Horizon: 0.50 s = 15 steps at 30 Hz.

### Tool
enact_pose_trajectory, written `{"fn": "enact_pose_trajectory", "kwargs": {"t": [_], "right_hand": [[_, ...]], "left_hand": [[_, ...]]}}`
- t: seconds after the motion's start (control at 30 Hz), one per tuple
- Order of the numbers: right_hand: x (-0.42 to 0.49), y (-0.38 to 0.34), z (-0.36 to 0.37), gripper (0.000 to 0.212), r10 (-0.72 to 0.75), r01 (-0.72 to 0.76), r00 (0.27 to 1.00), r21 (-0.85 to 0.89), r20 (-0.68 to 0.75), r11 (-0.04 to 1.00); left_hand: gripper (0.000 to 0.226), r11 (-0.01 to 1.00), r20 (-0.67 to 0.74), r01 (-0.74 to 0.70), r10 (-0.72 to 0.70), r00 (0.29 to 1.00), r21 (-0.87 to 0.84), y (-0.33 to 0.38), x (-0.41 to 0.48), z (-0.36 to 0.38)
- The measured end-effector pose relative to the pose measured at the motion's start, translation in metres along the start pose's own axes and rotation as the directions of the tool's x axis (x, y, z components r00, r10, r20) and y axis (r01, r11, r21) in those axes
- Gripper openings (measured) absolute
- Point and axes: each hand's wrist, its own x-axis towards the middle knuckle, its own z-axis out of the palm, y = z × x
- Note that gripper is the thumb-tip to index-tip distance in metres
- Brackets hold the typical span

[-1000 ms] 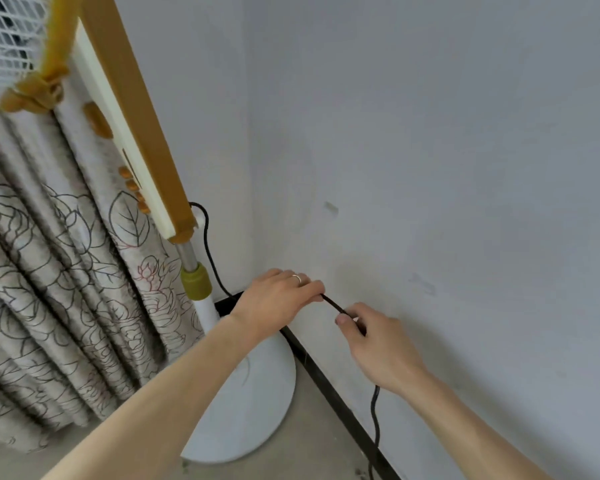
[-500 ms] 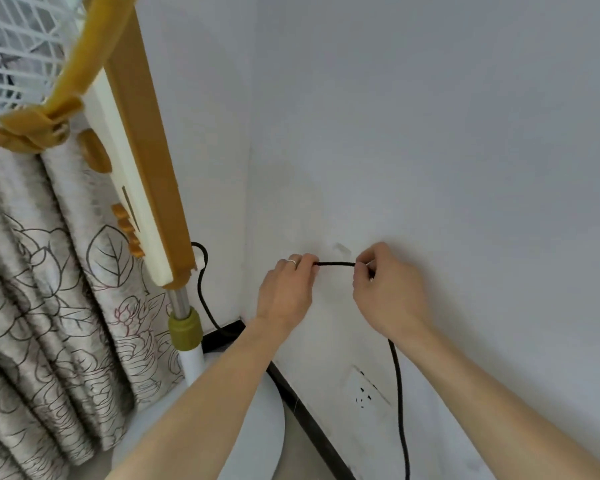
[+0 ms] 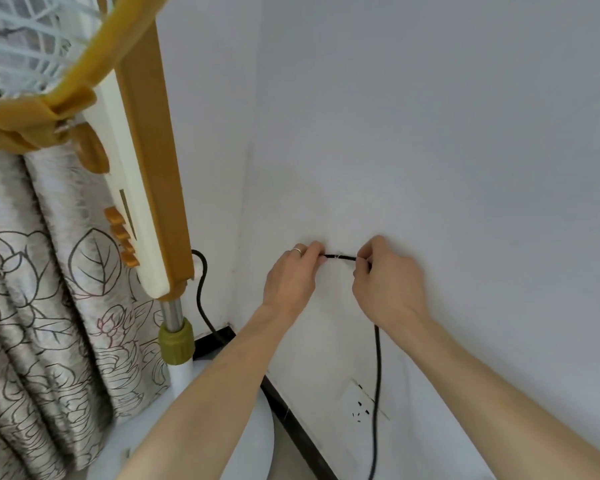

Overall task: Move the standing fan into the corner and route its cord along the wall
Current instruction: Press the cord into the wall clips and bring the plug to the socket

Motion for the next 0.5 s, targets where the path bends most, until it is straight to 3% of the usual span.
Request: {"fn": "enact_pose_trajectory", "kwargs": {"t": [0.3, 0.4, 0.5], "right_hand": [[-0.033, 0.022, 0.017, 0.012, 0.027, -0.027, 0.999, 0.018, 0.034, 0.999], [-0.042, 0.027, 0.028, 0.010, 0.056, -0.055, 0.998, 0.068, -0.013, 0.996], [-0.056, 0.034, 0.038, 0.015, 0.131, -0.136, 0.991, 0.239, 0.038, 0.961]], "left_hand": [[0.012, 0.907, -0.037, -0.311, 0.335, 0.942, 0.283, -0.008, 0.029, -0.021], [0.017, 0.930, -0.025, -0.302, 0.314, 0.949, 0.211, -0.006, 0.025, -0.021], [0.020, 0.971, 0.005, -0.222, 0.222, 0.975, 0.091, 0.002, 0.016, -0.021]]}}
